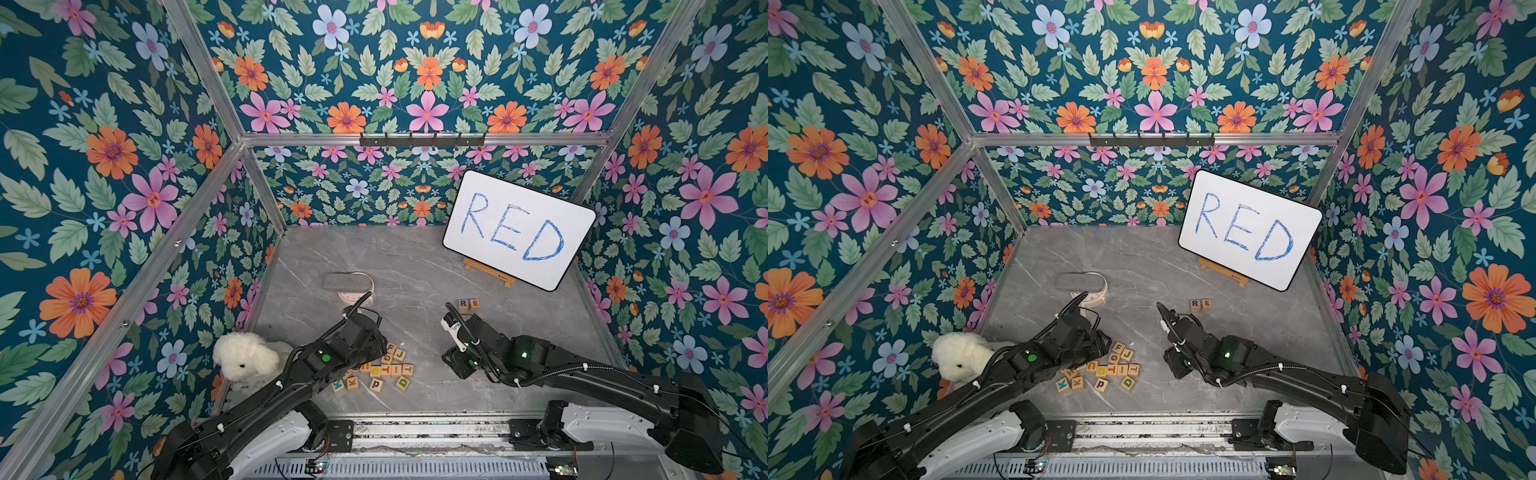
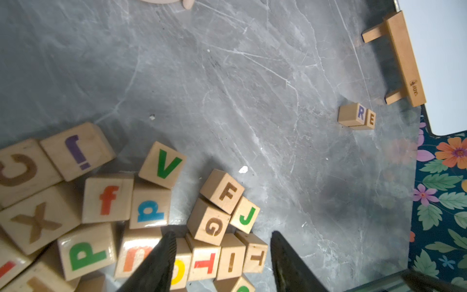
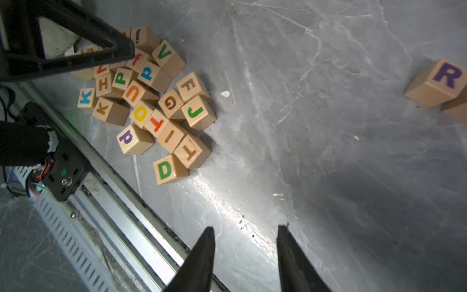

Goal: Assemble the uppercase word "red" with letter blocks
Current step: Pick up the letter block from the center of the board.

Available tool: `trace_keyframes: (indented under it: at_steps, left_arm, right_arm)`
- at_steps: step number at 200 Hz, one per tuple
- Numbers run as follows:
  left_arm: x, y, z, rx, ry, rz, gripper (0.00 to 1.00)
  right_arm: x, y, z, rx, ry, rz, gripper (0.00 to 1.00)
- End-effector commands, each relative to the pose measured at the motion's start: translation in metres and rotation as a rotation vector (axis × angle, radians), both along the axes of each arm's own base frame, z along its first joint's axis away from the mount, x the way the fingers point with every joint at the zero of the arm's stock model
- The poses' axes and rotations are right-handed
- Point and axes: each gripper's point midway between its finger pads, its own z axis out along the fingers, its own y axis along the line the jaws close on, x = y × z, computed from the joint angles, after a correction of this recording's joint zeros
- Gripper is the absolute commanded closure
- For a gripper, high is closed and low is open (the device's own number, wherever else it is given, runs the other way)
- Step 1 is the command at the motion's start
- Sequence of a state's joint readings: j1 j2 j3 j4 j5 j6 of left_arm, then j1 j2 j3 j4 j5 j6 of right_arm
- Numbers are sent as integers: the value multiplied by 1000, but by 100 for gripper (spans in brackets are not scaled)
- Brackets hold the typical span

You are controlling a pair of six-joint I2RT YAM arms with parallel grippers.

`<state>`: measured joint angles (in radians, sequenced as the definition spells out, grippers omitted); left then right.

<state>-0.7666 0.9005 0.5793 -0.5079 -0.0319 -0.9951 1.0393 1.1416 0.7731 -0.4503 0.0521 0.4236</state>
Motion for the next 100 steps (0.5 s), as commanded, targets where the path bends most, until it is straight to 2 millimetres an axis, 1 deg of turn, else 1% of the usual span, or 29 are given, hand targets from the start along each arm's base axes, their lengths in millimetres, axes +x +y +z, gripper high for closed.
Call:
trace_keyframes:
  at_steps: [1, 13, 45, 100]
  left_arm:
    - [-5, 18, 0, 62, 25, 51, 38]
    - [-5, 22, 5, 78, 22, 65, 38]
    - [-6, 45, 9, 182, 29, 136, 39]
    - [-7, 52, 15, 205, 36, 160, 40]
  right_arm:
    - [-2, 14, 3, 45, 2, 26, 57]
    - [-4, 20, 1, 30, -5, 52, 57]
    - [-11, 33, -7, -15, -17, 116, 57]
    - [-25, 46, -22, -68, -61, 180, 57]
